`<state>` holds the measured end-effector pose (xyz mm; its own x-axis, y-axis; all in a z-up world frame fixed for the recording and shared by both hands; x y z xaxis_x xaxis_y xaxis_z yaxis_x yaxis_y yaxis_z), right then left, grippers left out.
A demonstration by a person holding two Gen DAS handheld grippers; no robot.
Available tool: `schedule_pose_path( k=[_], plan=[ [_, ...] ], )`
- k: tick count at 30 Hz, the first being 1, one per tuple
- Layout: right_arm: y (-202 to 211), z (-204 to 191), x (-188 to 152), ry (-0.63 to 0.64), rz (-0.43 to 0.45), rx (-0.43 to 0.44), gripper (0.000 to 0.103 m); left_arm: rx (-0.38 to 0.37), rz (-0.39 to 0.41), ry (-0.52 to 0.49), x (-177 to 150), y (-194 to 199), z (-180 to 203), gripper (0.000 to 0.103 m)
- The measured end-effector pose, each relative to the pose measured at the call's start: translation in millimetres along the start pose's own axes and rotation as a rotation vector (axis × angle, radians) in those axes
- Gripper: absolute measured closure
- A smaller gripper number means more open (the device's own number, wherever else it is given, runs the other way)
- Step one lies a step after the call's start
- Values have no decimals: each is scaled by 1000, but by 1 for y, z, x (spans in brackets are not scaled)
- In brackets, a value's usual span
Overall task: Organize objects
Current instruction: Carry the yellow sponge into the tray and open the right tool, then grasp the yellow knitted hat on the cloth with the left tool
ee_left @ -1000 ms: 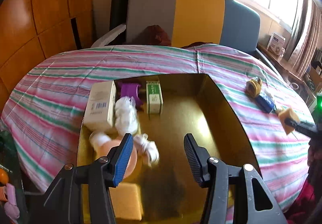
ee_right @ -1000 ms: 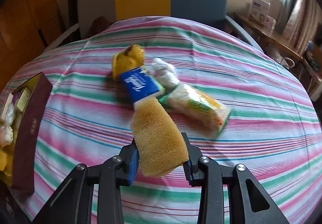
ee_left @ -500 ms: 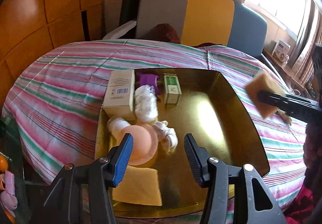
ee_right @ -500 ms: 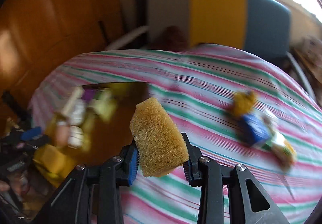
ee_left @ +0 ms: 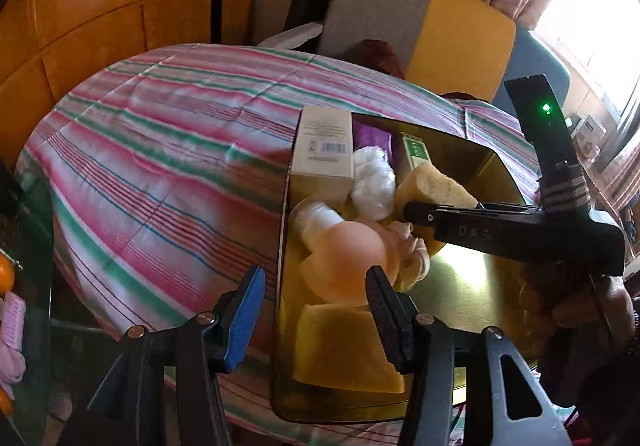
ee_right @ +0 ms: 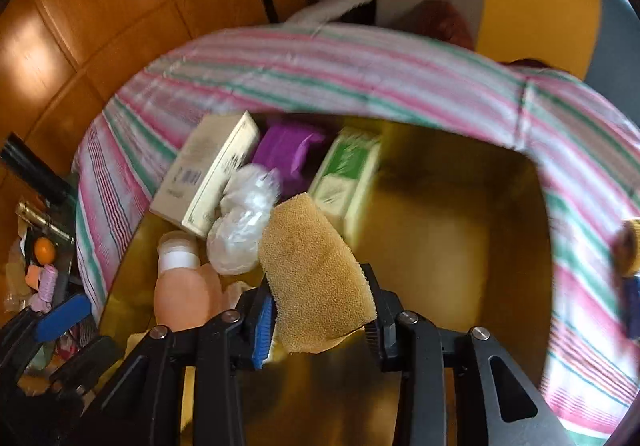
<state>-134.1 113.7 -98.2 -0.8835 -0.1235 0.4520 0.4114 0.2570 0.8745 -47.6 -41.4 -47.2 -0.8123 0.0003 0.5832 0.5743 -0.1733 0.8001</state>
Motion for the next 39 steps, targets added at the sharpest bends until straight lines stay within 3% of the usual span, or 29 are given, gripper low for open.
schedule_pose_path(
  k=[3, 9, 13, 24, 39],
  plan=[
    [-4, -4, 0, 2, 7, 15, 59, 0, -4, 9, -1, -1, -4, 50],
    [15, 6, -2, -32, 56, 64, 33, 2, 13, 4, 0, 4, -1, 50],
    [39, 13, -4, -45, 98, 70, 27, 6, 28, -13, 2, 11, 4, 50],
    [104, 63, -41, -85, 190, 2, 22, -4, 51, -104, 3, 27, 35, 50],
    [160, 187, -95, -270, 252, -144, 21, -62, 41, -311, 2, 26, 123, 50]
  ],
)
Point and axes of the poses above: each gripper's, at about its wrist camera, not at the fingertips, and y roughly against the way its jaws point, z to its right, x to its top, the point moved 1 cm from there along -y, roughly the way its jaws point, and after that the axes turned 2 degrees about -y, right-handed, at the moved point
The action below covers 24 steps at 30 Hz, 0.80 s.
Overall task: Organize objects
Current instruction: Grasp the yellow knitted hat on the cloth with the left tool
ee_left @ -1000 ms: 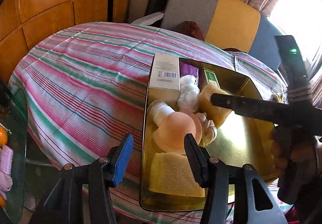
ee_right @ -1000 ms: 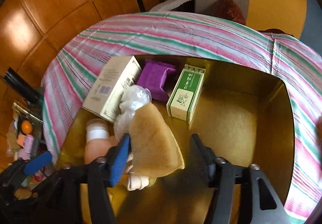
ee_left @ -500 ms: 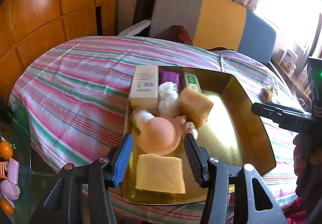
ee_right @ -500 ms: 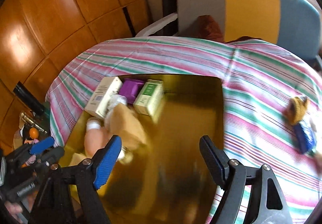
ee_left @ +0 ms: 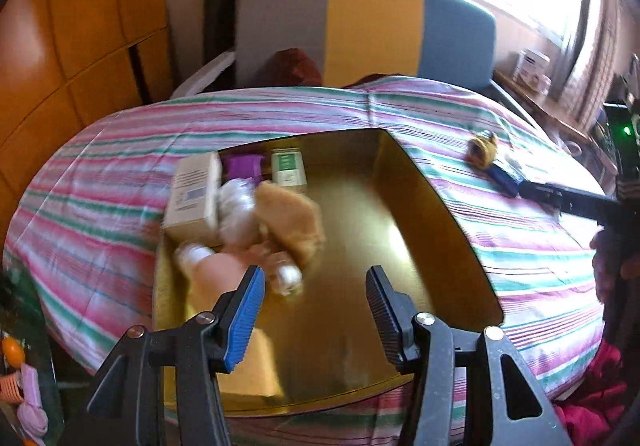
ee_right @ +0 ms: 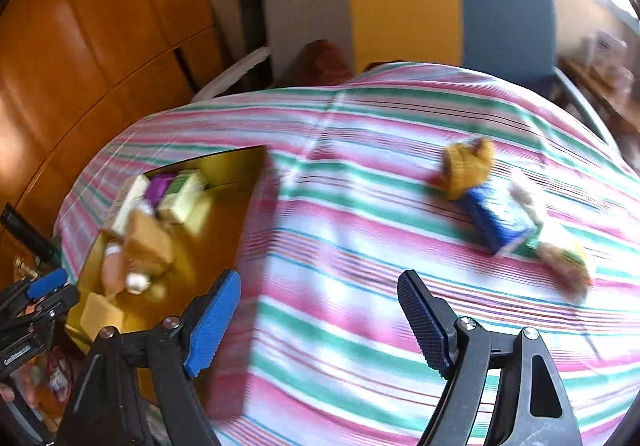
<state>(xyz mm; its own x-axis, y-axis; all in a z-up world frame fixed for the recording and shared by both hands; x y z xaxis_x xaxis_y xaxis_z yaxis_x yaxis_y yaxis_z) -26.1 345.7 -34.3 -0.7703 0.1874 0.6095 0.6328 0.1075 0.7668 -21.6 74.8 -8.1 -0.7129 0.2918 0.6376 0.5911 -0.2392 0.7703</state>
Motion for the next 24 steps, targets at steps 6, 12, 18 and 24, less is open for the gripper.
schedule_pose_path(
  k=[6, 12, 18, 24],
  plan=[
    [11, 68, 2, -67, 16, -126, 20, -33, -8, -80, 10, -6, 37, 50],
    [6, 146, -11, -201, -10, -275, 13, -64, -20, -149, 21, -16, 75, 50],
    [-3, 189, -21, -389, -77, -309, 13, -99, -41, -186, 32, -30, 106, 50],
    [2, 189, -20, -411, -85, -300, 11, -129, -62, -232, 38, -44, 136, 50]
  ],
)
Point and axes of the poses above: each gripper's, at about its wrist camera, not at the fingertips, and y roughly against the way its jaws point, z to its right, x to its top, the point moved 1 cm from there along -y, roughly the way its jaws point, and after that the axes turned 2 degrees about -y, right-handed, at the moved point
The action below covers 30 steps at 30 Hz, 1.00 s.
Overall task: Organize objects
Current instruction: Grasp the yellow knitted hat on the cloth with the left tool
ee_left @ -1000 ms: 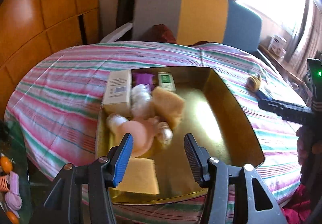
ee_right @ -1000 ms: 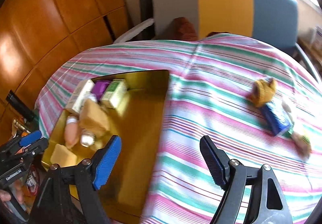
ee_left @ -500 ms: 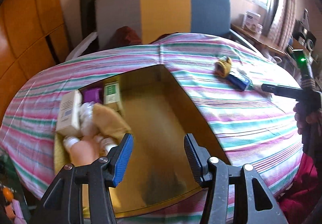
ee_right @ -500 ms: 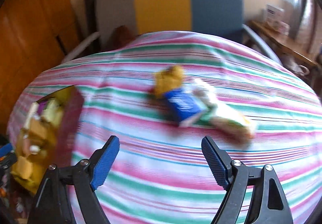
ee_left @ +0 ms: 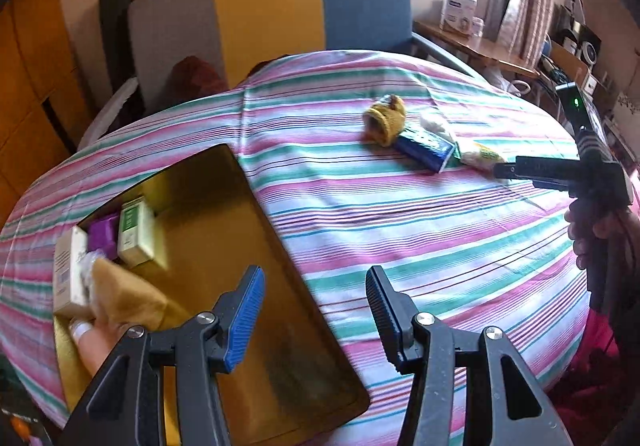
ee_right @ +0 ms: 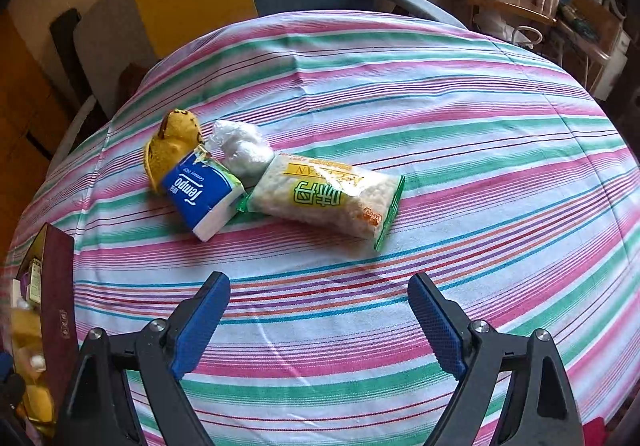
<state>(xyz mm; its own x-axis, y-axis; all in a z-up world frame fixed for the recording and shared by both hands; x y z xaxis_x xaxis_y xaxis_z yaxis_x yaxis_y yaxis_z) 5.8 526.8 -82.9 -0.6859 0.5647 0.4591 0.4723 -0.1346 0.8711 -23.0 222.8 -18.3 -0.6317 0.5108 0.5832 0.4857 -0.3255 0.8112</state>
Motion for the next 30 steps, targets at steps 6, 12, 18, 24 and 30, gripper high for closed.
schedule_pose_path(
  k=[6, 12, 18, 24, 30],
  plan=[
    [3, 0, 2, -18, 5, 13, 10, -29, -19, -25, 11, -16, 18, 50],
    [7, 3, 6, -48, 18, 24, 9, -52, -41, -40, 19, -29, 31, 50],
    [8, 6, 8, -68, 26, 27, 8, -85, -73, -20, 27, -46, 37, 50],
    [8, 12, 11, -97, 29, 25, 7, -148, -103, 43, 46, -66, 37, 50],
    [10, 17, 12, -123, 33, 34, 7, -207, -124, 100, 75, -91, 37, 50]
  ],
)
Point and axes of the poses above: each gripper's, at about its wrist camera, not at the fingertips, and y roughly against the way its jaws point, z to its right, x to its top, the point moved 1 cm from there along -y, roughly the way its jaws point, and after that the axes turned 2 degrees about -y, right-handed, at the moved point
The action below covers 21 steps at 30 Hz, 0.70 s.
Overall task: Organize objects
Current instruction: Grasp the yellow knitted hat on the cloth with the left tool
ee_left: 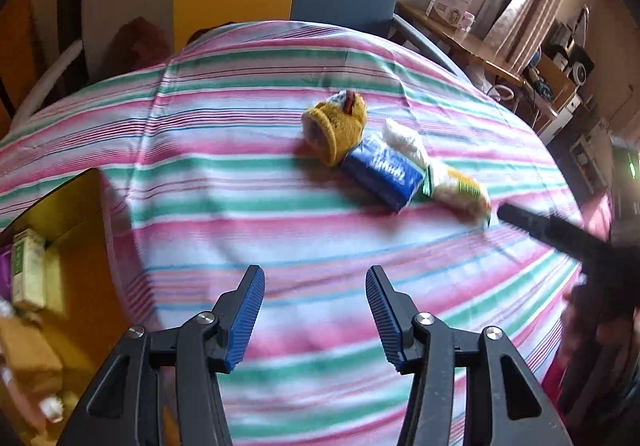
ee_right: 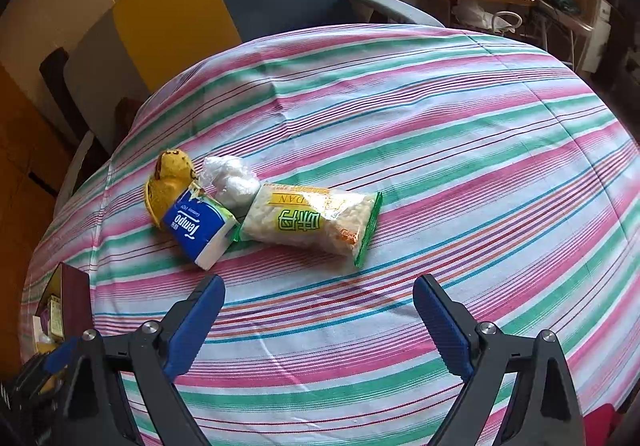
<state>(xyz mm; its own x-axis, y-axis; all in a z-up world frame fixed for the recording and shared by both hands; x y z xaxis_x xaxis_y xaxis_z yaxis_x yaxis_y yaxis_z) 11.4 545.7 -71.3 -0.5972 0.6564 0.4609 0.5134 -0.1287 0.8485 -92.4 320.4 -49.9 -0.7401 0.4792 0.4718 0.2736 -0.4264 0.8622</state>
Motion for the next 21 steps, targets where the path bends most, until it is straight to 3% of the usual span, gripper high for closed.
schedule_pose_path(
  k=[2, 5, 10, 16, 20, 21],
  plan=[
    [1, 0, 1, -2, 1, 4, 7, -17, -1, 17, 13, -9, 0, 50],
    [2, -1, 0, -3, 2, 9, 7, 10, 5, -42, 39, -26, 10, 49],
    [2, -2, 1, -3, -6, 22, 7, -52, -2, 23, 78, -54, 11, 35],
    [5, -1, 1, -17, 5, 36, 6, -30, -7, 51, 115, -95, 14, 29],
    [5, 6, 4, -51, 5, 51, 6, -11, -20, 46, 127, -120, 15, 29],
    [4, 8, 4, -58, 4, 51, 6, -14, -40, 50, 127, -129, 14, 36]
  ],
)
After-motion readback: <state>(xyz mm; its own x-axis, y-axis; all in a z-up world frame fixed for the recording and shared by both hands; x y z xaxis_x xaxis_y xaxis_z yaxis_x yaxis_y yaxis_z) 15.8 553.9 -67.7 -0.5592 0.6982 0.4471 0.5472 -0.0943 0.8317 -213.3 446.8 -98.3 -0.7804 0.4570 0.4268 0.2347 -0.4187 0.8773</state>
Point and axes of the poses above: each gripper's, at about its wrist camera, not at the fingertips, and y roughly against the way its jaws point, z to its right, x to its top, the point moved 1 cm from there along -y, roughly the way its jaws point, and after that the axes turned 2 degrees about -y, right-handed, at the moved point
